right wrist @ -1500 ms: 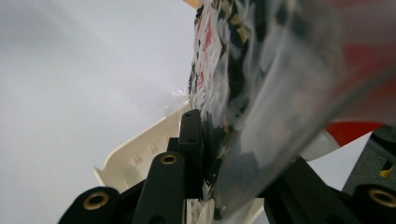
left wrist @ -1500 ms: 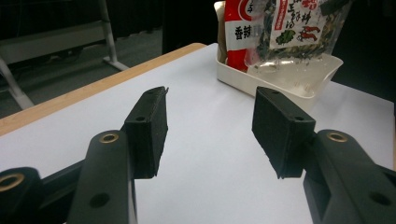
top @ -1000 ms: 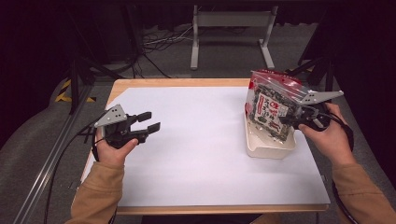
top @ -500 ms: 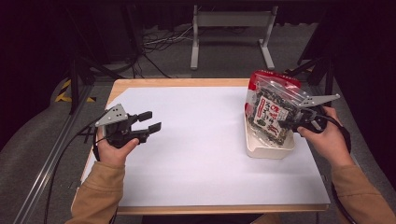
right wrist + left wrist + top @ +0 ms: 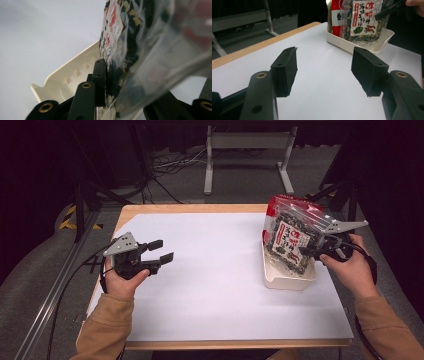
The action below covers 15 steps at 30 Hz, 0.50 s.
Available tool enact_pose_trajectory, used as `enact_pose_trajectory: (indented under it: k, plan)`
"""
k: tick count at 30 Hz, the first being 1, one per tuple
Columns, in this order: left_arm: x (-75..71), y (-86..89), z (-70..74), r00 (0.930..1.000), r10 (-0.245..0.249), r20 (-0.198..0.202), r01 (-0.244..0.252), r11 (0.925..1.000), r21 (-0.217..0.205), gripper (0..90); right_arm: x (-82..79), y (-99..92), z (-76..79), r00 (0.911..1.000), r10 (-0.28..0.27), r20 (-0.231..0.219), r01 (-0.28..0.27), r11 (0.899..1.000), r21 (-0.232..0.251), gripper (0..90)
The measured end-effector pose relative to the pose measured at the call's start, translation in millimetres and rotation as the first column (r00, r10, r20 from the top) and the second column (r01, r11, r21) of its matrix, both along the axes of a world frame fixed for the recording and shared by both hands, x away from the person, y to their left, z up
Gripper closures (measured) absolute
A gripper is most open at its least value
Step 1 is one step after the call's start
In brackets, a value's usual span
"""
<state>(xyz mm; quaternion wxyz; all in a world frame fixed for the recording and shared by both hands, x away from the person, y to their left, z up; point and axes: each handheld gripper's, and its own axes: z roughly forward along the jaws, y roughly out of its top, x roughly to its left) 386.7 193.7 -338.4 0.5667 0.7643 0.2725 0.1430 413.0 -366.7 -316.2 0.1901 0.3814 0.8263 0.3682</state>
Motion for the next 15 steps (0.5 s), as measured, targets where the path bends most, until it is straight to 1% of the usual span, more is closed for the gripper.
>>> enact_pose_trajectory:
  k: [2,5,6,8,10,15]
  plan:
    - [-1.8,-0.1,-0.9,1.0000,-0.001,-0.006,0.001,1.0000,0.004,37.4,-1.8,-1.5,0.7,0.9999,-0.015,0.001,0.015,0.999,0.045,59.8]
    - [-4.5,1.6,-1.5,1.0000,0.000,0.001,0.000,1.0000,0.009,36.9,-5.7,-3.3,1.5,0.9994,-0.022,0.026,0.021,0.998,0.063,49.8]
    - [-6.3,2.4,-1.8,1.0000,0.000,-0.006,0.000,1.0000,0.001,36.5,-7.6,-4.6,1.8,0.9991,-0.022,0.035,0.020,0.998,0.066,47.5]
    - [-7.9,3.9,-2.5,1.0000,0.001,-0.004,-0.001,1.0000,0.000,35.3,-12.3,-7.3,2.2,0.9982,-0.030,0.053,0.026,0.996,0.081,41.8]
    - [-9.4,4.7,-4.7,1.0000,0.000,-0.005,0.000,1.0000,0.001,33.6,-16.5,-9.6,3.5,0.9973,-0.041,0.060,0.035,0.995,0.094,39.6]
    - [-16.1,6.2,-8.2,0.9999,-0.004,-0.012,0.004,0.9999,0.014,32.8,-31.8,-18.3,6.4,0.9921,-0.071,0.103,0.058,0.991,0.123,37.6]
